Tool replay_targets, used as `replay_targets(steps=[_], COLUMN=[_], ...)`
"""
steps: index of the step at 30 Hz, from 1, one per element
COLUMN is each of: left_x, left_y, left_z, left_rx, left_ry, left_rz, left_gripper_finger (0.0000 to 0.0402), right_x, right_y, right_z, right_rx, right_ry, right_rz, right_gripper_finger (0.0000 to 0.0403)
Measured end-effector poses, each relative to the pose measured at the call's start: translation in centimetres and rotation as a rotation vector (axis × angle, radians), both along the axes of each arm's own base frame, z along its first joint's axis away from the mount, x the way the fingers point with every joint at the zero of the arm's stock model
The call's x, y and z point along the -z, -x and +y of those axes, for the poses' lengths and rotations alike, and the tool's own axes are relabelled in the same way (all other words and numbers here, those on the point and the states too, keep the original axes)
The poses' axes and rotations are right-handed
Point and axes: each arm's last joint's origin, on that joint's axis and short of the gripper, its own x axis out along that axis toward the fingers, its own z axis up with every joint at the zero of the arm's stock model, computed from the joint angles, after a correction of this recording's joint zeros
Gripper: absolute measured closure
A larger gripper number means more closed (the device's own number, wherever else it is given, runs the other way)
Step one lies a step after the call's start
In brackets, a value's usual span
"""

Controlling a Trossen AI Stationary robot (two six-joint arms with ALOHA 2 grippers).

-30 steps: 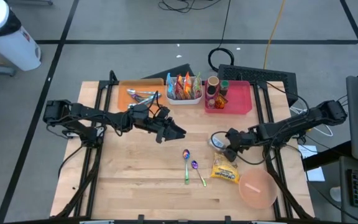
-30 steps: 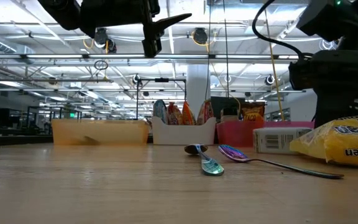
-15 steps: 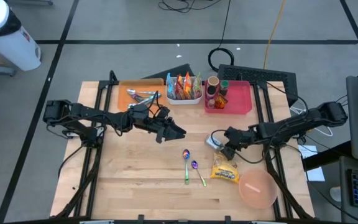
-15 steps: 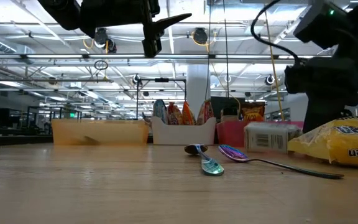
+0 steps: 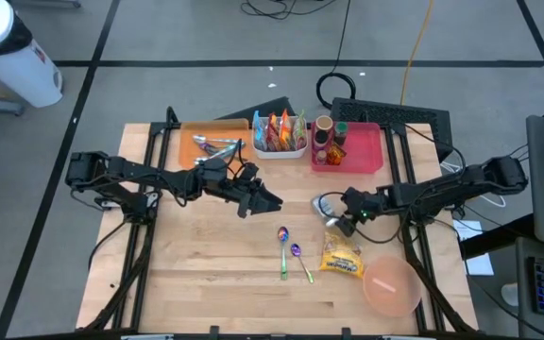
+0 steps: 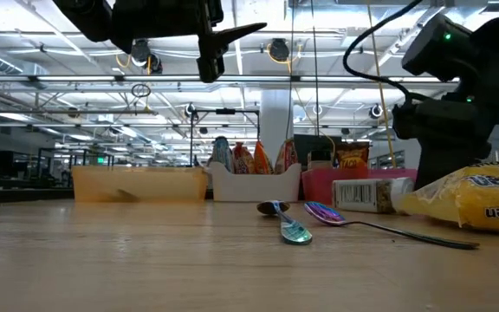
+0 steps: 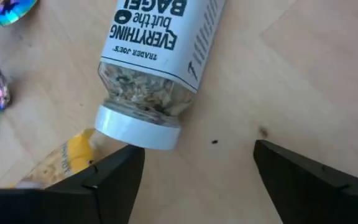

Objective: Pick & Place Food Item
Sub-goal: Put the white spice bottle into the red bin

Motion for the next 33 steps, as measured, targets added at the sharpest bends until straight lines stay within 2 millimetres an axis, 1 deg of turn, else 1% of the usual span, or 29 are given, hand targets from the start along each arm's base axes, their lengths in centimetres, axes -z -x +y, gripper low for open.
replay_targets(steps=[5,9,13,15,18,21,25,28,30,33], left_x=[0.2,0.8,1.4,1.4,1.4,1.4,1.4,1.4,1.4,1.4], left_y=[0.0,0.0,0.1,0.1,0.1,0.1,0.1,0.1,0.1,0.1], left_z=[0.0,0.0,0.1,0.1,0.1,0.1,0.3,0.3,0.3,0.3], left_rx=[-0.003,-0.001,-0.017,-0.017,-0.029,-0.041,-0.045,-0.045,-0.045,-0.046], left_ry=[-0.023,-0.053,-0.071,-0.076,-0.08,-0.094,-0.093,-0.095,-0.095,-0.095], left_rz=[0.009,0.071,0.121,0.123,0.122,0.119,0.119,0.118,0.118,0.12], left_gripper_finger=[0.0172,0.0172,0.0172,0.0172,0.0172,0.0172,0.0172,0.0172,0.0172,0.0172], right_x=[-0.5,-1.2,-1.9,-2.2,-3.2,-4.7,-7.1,-8.6,-9.2,-9.6], right_y=[-0.7,-1.5,-2.1,-2.3,-2.8,-3.5,-4.0,-4.5,-5.0,-6.6], right_z=[-0.2,-0.1,-0.1,-0.2,-0.6,-1.2,-2.1,-2.8,-3.2,-3.7], right_rx=[-0.016,-0.031,-0.024,-0.018,-0.036,-0.042,-0.012,0.034,0.071,0.099], right_ry=[-0.087,-0.154,-0.16,-0.147,-0.092,-0.03,0.079,0.126,0.136,0.145], right_rz=[-0.088,-0.188,-0.272,-0.284,-0.289,-0.282,-0.218,-0.156,-0.11,-0.078], right_gripper_finger=[0.0107,0.0107,0.0108,0.0108,0.0109,0.0109,0.0109,0.0109,0.0109,0.0109])
